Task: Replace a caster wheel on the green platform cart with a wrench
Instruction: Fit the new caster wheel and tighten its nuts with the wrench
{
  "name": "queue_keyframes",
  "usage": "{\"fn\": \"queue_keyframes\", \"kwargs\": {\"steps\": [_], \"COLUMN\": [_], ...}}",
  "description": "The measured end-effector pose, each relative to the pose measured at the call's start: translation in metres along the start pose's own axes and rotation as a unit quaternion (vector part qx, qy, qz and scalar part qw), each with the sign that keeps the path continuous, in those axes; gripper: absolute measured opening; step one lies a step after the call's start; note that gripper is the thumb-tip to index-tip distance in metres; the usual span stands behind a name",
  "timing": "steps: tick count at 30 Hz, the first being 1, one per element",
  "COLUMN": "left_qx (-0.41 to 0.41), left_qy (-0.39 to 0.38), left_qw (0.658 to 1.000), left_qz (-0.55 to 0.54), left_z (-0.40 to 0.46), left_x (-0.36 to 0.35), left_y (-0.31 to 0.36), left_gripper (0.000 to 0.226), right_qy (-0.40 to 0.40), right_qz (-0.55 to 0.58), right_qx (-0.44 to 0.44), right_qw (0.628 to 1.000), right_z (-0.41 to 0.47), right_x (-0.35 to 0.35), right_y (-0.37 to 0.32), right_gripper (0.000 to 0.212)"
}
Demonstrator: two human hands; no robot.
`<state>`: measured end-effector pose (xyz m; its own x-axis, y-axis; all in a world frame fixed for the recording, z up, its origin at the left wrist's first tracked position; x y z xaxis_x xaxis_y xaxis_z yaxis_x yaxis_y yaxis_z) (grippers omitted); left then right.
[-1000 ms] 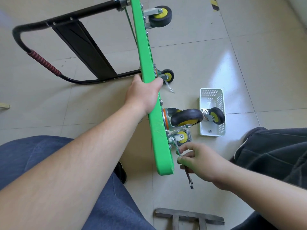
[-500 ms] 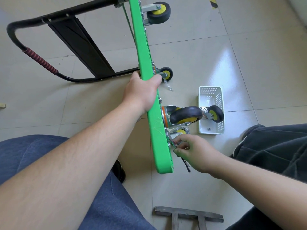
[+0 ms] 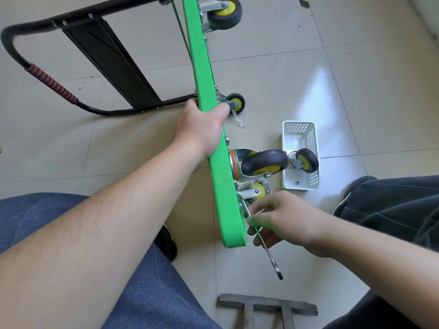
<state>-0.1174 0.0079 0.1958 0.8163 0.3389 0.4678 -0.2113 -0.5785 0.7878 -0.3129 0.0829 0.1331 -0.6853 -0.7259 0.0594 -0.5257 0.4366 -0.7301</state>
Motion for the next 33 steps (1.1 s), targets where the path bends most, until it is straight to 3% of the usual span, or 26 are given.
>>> {"fn": "queue_keyframes", "kwargs": {"steps": [8, 11, 13, 17, 23, 28, 33], "left_qx": [0.001, 0.003, 0.003, 0.003, -0.003, -0.002, 0.000], "left_qy": [0.002, 0.004, 0.004, 0.002, 0.000, -0.001, -0.002], "left_qw": [1.000, 1.000, 1.000, 1.000, 1.000, 1.000, 1.000], "left_qz": [-0.003, 0.000, -0.002, -0.002, -0.003, -0.006, -0.005], "left_z": [-0.001, -0.002, -0.002, -0.002, -0.001, -0.001, -0.002], "left_x": [-0.001, -0.001, -0.001, -0.001, -0.002, -0.001, -0.001], "left_y": [0.001, 0.001, 0.001, 0.001, 0.001, 0.001, 0.001], "left_gripper": [0.027, 0.024, 0.026, 0.028, 0.026, 0.029, 0.027], "right_qy": [-0.028, -0.013, -0.008, -0.007, -0.049, 0.026, 0.060], "right_qz": [0.155, 0.253, 0.273, 0.276, 0.191, 0.087, -0.013], "right_qx": [-0.050, -0.066, -0.074, -0.090, -0.105, -0.067, -0.001], "right_qw": [0.986, 0.965, 0.959, 0.957, 0.975, 0.994, 0.998], "right_z": [-0.006, -0.002, -0.001, -0.002, -0.018, -0.013, 0.004], "right_x": [0.000, 0.001, 0.001, 0.000, -0.001, -0.001, -0.004], "right_y": [-0.025, -0.030, -0.031, -0.028, -0.012, 0.016, 0.032], "right_gripper": [0.014, 0.032, 0.043, 0.038, 0.013, 0.017, 0.005]}}
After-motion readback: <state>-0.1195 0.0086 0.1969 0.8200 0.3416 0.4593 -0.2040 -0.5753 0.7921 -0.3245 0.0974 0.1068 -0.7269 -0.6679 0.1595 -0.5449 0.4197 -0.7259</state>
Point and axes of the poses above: each hand's wrist, its own z-axis towards the middle knuckle, its own x-axis out of the back of the hand, y = z × x, the point moved 4 cm from there along z, towards the middle knuckle, and after that the axes turned 5 degrees about x, right-handed, at the moved point
